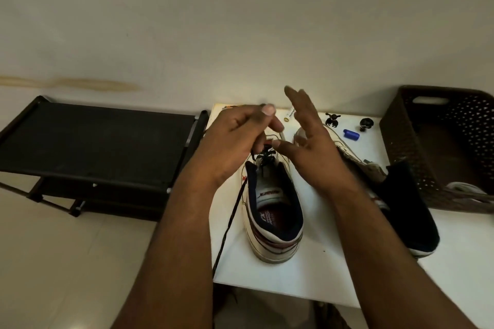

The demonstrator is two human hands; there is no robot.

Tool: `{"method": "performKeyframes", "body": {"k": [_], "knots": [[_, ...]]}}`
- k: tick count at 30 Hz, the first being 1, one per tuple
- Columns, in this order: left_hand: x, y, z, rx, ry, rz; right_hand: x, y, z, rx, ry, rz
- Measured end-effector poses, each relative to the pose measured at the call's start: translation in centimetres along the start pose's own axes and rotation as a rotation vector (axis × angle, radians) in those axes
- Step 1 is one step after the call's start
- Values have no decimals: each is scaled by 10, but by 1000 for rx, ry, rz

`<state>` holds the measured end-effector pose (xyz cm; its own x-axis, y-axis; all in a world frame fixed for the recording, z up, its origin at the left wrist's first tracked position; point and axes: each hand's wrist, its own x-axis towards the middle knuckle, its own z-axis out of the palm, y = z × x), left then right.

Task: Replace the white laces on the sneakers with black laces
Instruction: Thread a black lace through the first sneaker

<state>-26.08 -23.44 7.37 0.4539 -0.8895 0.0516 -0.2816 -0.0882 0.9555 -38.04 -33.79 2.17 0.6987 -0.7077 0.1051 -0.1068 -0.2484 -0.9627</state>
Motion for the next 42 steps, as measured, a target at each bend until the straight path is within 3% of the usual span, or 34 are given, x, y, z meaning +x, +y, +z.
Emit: {"method": "performKeyframes", "body": {"k": [3,5,7,11,13,15,17,19,20,21,23,26,28,29,33,34,39,42], "knots": [[-6,5,-4,50,-182,-16,-1,-4,1,36,-107,-82],[-7,5,-8,57,-145,-5,-1,-5,4,93,-85,-57],[-4,-5,-13,92,50,2,-1,-8,4,210,-41,-6],[2,-40,-29,86,623,-162,-4,-20,-11,292,49,-27],[1,-51,-35,165,763,-245,-4,-22,-17,265,91,-62],[1,-51,-32,135,634,-201,-3,-25,-16,232,105,-63],[3,-36,-21,-93,343,-112,-2,-26,-12,201,94,-69],[2,-19,-6,-176,53,-59,-1,-25,-9,186,88,-79],[2,-16,0,-178,-17,-50,-1,-24,-9,181,93,-79],[2,-14,4,-152,-35,-39,-1,-24,-11,170,100,-71],[6,-24,-1,-92,88,-54,-2,-23,-19,137,110,-44],[11,-50,-27,4,599,-177,-2,-22,-30,64,118,-15],[5,-54,-39,136,731,-184,-1,-23,-31,-1,127,-12],[1,-49,-38,117,646,-177,0,-23,-29,-16,129,-10],[0,-25,-7,-144,13,-76,2,-22,-12,-14,96,3],[1,-23,1,-137,-50,-72,2,-21,-10,-17,97,5],[6,-30,5,132,127,-61,5,-15,-13,-28,173,57],[6,-31,2,152,26,-82,4,-14,-7,-23,120,97]]}}
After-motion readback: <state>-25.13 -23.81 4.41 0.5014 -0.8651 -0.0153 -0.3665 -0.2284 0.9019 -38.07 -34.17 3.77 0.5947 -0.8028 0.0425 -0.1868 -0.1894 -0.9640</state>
